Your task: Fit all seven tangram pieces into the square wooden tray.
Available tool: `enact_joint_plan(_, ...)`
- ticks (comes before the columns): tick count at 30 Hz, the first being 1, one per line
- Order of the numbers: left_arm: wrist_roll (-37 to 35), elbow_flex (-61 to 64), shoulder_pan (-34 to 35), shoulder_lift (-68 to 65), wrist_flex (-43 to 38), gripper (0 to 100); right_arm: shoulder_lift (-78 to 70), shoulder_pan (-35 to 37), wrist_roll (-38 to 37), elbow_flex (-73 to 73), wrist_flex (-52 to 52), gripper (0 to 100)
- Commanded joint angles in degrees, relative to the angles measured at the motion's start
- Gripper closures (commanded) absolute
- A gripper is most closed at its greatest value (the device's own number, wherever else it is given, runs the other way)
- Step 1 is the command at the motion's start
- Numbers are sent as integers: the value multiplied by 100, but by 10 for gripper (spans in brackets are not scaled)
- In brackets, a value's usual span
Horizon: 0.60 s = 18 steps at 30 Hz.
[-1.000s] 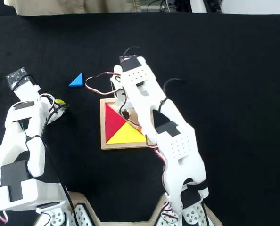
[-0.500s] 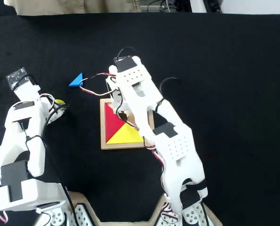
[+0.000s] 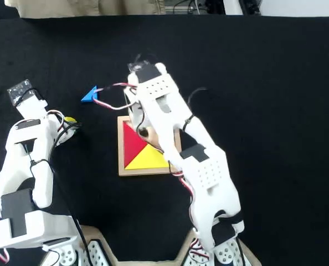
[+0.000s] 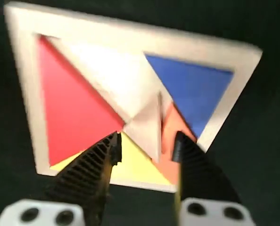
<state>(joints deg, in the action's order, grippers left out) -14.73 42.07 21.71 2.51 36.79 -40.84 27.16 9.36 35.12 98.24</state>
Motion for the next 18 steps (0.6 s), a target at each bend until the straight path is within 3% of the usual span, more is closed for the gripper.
enact_joint_plan(1,35,-48,-66,211,-70,705,391,-70,-316,567,62,971)
enact_joint_plan(10,44,-40,-66,211,-70,705,-330,-1011,-360,576,246,987)
enact_joint_plan(18,44,-40,-75,211,-79,705,-505,-738,-686,-31,246,988)
